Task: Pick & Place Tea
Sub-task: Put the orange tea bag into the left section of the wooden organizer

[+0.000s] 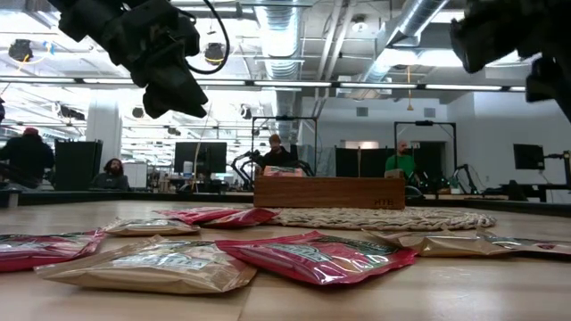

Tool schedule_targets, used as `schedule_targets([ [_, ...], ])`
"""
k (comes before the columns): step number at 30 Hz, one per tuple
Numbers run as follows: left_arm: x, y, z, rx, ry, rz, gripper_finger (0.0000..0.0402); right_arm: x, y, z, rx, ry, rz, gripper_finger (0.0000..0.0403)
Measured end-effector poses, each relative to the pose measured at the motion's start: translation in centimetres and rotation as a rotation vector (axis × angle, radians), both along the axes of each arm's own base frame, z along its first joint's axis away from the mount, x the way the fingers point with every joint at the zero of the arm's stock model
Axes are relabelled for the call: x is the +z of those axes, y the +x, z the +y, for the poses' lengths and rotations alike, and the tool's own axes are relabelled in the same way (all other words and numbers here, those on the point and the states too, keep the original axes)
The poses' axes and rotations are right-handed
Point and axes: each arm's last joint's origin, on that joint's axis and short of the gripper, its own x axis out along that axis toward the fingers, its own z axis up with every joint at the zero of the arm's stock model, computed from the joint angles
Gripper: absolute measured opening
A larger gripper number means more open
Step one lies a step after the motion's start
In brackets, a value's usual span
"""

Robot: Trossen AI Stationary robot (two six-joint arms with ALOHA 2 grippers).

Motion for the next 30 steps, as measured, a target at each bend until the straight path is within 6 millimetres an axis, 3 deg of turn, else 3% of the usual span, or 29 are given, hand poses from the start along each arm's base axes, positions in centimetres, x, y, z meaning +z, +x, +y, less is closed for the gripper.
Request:
schedule_targets([
  [6,0.0,0.0,-0.1,0.018,-0.036,-0.002,0.0147,-2.1,-0.6,0.6,-0.016,0.030,-0.033,0.0127],
  [12,0.0,0.0,-0.1,0.018,-0.036,-0.002,0.0147,-2.5,-0.6,2.1,0.057,0.094,-0.128,0.0127],
  [21,0.1,0.1,-0.1,0.018,-0.036,-0.011,0.0147,-7.6,-0.3,3.6,0.170,0.056,0.070,0.0127],
  [30,0.1,0.1,-0.1,0.018,-0.035,-0.013,0.0147,-8.9,0.7,4.6,0.227,0.036,0.112,0.0127],
])
